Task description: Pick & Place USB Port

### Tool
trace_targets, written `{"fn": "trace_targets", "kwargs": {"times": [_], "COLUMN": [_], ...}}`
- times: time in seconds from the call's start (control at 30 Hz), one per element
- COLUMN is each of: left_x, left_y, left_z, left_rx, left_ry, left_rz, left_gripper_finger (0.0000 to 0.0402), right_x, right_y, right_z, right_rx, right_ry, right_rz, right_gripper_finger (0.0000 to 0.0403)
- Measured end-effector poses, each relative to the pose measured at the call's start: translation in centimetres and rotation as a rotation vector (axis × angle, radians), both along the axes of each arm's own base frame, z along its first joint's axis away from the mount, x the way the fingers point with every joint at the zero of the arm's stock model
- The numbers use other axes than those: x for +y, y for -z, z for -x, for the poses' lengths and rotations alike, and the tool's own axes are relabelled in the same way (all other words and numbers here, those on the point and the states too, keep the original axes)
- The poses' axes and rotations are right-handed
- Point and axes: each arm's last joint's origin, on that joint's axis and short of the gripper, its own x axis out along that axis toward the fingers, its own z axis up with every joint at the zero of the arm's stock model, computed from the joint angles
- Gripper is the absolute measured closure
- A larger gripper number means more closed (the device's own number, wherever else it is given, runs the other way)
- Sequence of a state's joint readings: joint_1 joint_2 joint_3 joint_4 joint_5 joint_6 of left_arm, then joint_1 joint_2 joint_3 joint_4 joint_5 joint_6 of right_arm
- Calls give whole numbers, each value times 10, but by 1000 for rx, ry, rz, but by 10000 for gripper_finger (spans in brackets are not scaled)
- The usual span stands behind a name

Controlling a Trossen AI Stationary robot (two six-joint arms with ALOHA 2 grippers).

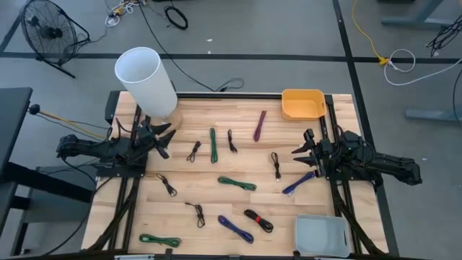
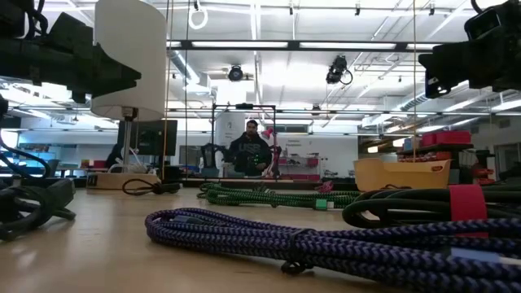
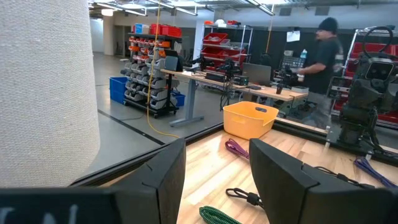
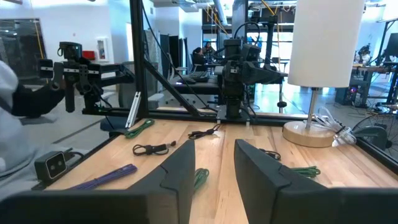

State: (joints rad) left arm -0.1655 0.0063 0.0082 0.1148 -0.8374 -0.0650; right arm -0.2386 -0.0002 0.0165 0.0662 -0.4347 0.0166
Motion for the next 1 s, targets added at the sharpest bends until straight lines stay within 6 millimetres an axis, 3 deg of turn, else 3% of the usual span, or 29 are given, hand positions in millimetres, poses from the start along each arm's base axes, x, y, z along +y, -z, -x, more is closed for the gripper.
{"fn": "trace_targets", "kwargs": {"times": [0.23, 0.6, 1.0], "left_x": [0, 0, -1], "left_y": [0, 0, 0], "left_z": [0, 0, -1], "left_rx": [0, 0, -36], "left_ry": [0, 0, 44], "left_rz": [0, 0, 41], "left_gripper_finger": [220, 220, 220], "right_x": [0, -2, 0], "right_y": [-4, -30, -41], "right_z": [0, 7, 12], "right_rx": [-48, -327, -435], "right_ry": [18, 142, 75], "right_rz": [52, 95, -47], "right_gripper_finger": [289, 289, 289]}}
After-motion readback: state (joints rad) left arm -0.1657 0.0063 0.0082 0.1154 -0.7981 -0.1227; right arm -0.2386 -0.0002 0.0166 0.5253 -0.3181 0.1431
